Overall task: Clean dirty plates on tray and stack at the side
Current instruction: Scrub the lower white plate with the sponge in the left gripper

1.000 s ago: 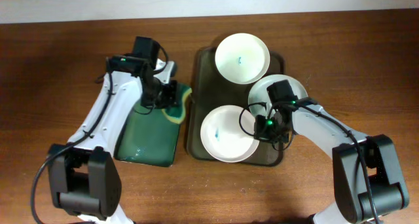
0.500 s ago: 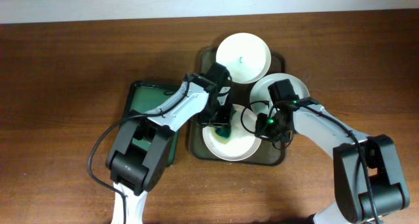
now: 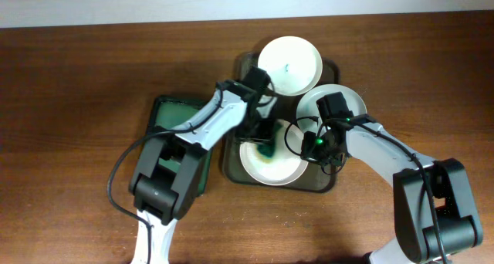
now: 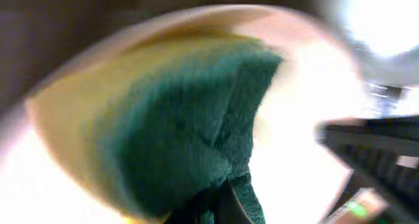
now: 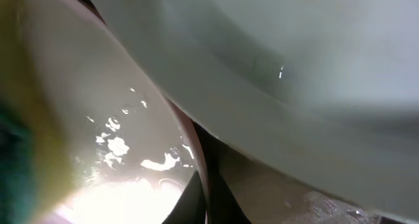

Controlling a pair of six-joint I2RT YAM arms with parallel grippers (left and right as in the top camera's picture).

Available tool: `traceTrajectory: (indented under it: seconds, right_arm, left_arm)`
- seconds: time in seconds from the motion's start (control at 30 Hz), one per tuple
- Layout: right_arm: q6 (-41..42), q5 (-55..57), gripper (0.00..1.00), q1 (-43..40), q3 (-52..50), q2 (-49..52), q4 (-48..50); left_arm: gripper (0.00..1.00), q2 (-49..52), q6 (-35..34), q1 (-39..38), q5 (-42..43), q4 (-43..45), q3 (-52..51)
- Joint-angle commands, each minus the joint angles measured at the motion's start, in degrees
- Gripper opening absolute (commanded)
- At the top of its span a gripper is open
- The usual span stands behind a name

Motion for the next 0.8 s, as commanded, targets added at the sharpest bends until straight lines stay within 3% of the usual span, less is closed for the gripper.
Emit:
traceTrajectory:
  seconds: [0.0,0.17,0.3,0.43,0.7,0.77]
  right_arm:
    - [0.8,3.7,0.04,-0.2,-0.6,1.2,-0.7]
    - [0.8,3.7,0.04,-0.2,-0.6,1.2,-0.9]
    - [0.8,3.7,0.04,-0.2,-0.6,1.2,-0.9]
    - [0.8,3.7,0.04,-0.2,-0.6,1.2,-0.9]
    - [0.7,3.7,0.04,-0.2,-0.6,1.2,-1.7]
    - [0.7,3.7,0.09,-0.2,-0.6,1.2,-1.7]
  left_arm:
    - [0.00,1.0,0.7,-4.2,10.5,1.6,-0.5]
    - [0.00,1.2,-0.7,-4.7,7.5,1.2,-1.3]
    - [0.00,1.2,-5.9,-4.7,-23.7,-5.7,-1.5]
    - [0.00,0.4,-6.4,-4.7,-38.7,-11.7,-0.4]
    - [0.00,-12.8,-6.3,-1.2,-39.0,-17.4,3.2]
    - [0.00,-16.5,-6.3,2.2,-38.9,-18.8,3.2]
